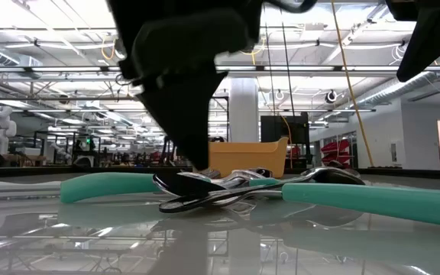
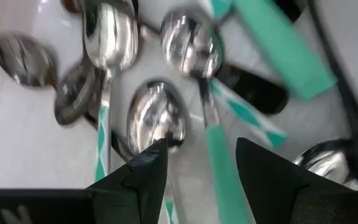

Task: Sort silverware by color (type)
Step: Put the green spoon into the blue bin

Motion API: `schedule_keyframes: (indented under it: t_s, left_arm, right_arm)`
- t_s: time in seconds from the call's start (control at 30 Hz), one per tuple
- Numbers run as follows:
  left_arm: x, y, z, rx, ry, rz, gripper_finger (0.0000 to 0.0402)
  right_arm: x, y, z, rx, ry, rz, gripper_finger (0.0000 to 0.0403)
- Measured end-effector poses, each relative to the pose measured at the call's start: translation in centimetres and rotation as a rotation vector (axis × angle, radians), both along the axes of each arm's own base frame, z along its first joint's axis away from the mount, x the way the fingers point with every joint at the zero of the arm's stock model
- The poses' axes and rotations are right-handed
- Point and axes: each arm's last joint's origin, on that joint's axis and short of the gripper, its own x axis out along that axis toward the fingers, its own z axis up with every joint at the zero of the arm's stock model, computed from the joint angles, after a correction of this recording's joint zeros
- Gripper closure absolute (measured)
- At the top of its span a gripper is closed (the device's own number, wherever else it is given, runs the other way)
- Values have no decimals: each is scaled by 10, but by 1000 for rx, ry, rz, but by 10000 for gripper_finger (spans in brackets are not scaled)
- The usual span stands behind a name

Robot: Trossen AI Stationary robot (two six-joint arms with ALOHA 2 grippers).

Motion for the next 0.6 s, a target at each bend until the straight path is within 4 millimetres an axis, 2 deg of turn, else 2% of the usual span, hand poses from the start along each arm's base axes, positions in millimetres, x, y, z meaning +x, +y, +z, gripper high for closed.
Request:
schedule_keyframes:
  t_s: [0.3, 0.6]
  left_arm:
    - [2, -1, -1, -19, -17, -8, 211]
    - [8, 3, -11, -20, -23, -7, 211]
  right_arm:
    - [0, 0, 0, 0, 0, 0, 264]
    - [0, 0, 0, 1, 0, 0, 264]
